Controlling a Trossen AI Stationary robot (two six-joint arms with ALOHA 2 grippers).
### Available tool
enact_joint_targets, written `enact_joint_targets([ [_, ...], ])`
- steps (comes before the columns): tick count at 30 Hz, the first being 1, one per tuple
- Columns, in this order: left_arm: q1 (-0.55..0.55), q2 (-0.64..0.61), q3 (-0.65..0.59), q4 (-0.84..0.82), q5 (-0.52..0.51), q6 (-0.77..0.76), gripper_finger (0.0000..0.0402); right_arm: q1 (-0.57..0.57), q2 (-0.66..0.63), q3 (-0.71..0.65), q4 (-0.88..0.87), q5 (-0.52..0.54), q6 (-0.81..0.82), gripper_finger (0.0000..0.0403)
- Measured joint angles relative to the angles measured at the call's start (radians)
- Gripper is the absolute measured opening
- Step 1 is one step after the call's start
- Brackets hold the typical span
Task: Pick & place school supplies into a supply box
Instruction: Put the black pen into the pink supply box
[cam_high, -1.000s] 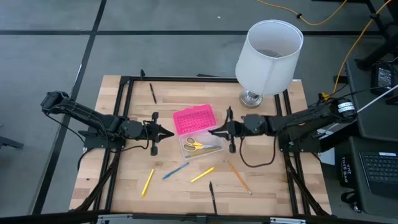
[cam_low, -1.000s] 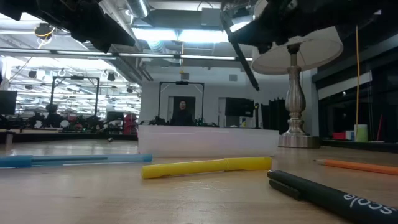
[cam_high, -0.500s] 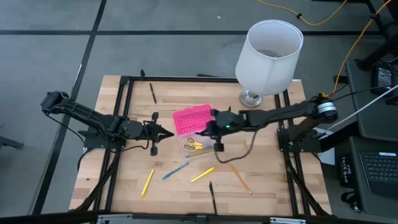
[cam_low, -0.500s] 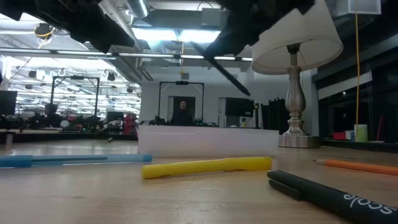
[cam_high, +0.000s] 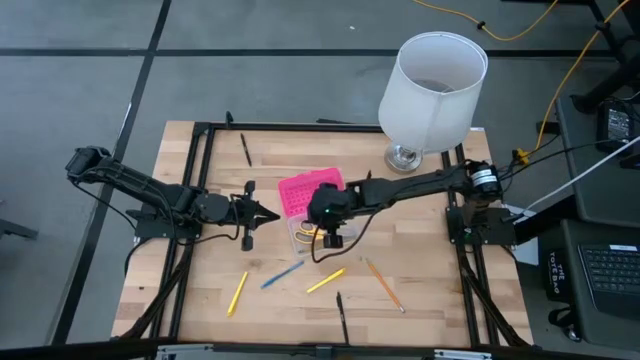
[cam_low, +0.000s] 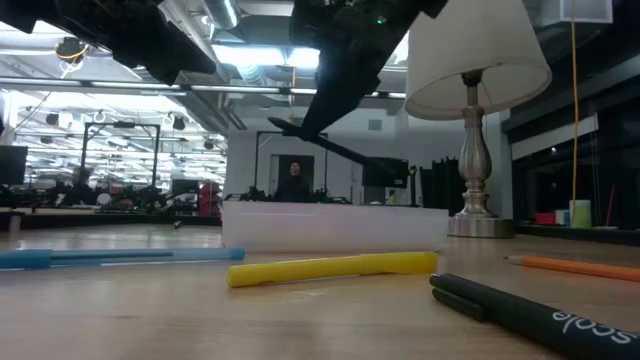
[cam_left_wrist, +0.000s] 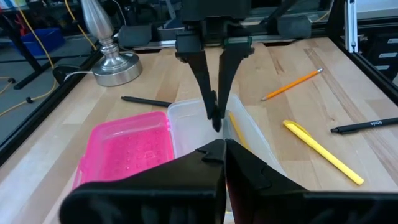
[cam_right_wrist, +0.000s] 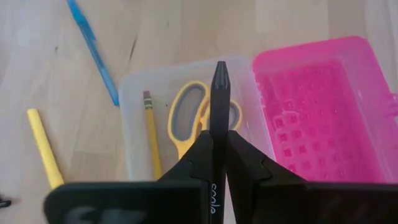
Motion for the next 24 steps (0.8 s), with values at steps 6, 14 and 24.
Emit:
enact_joint_targets([
  [6,0.0,0.0,0.0,0.001,0.0,-0.002,0.0005,0.0,0.015,-0.013,-0.003,0.0,-0.045,0.0027],
  [14,0.0,0.0,0.0,0.004,0.0,-0.001,0.0001,-0.006,0.071,-0.05,0.047,0.009,-0.02,0.0029],
  [24,0.0,0.0,-0.001,0.011,0.0,0.0,0.0005,-0.04,0.115,-0.051,0.054,0.061,-0.025,0.0034],
])
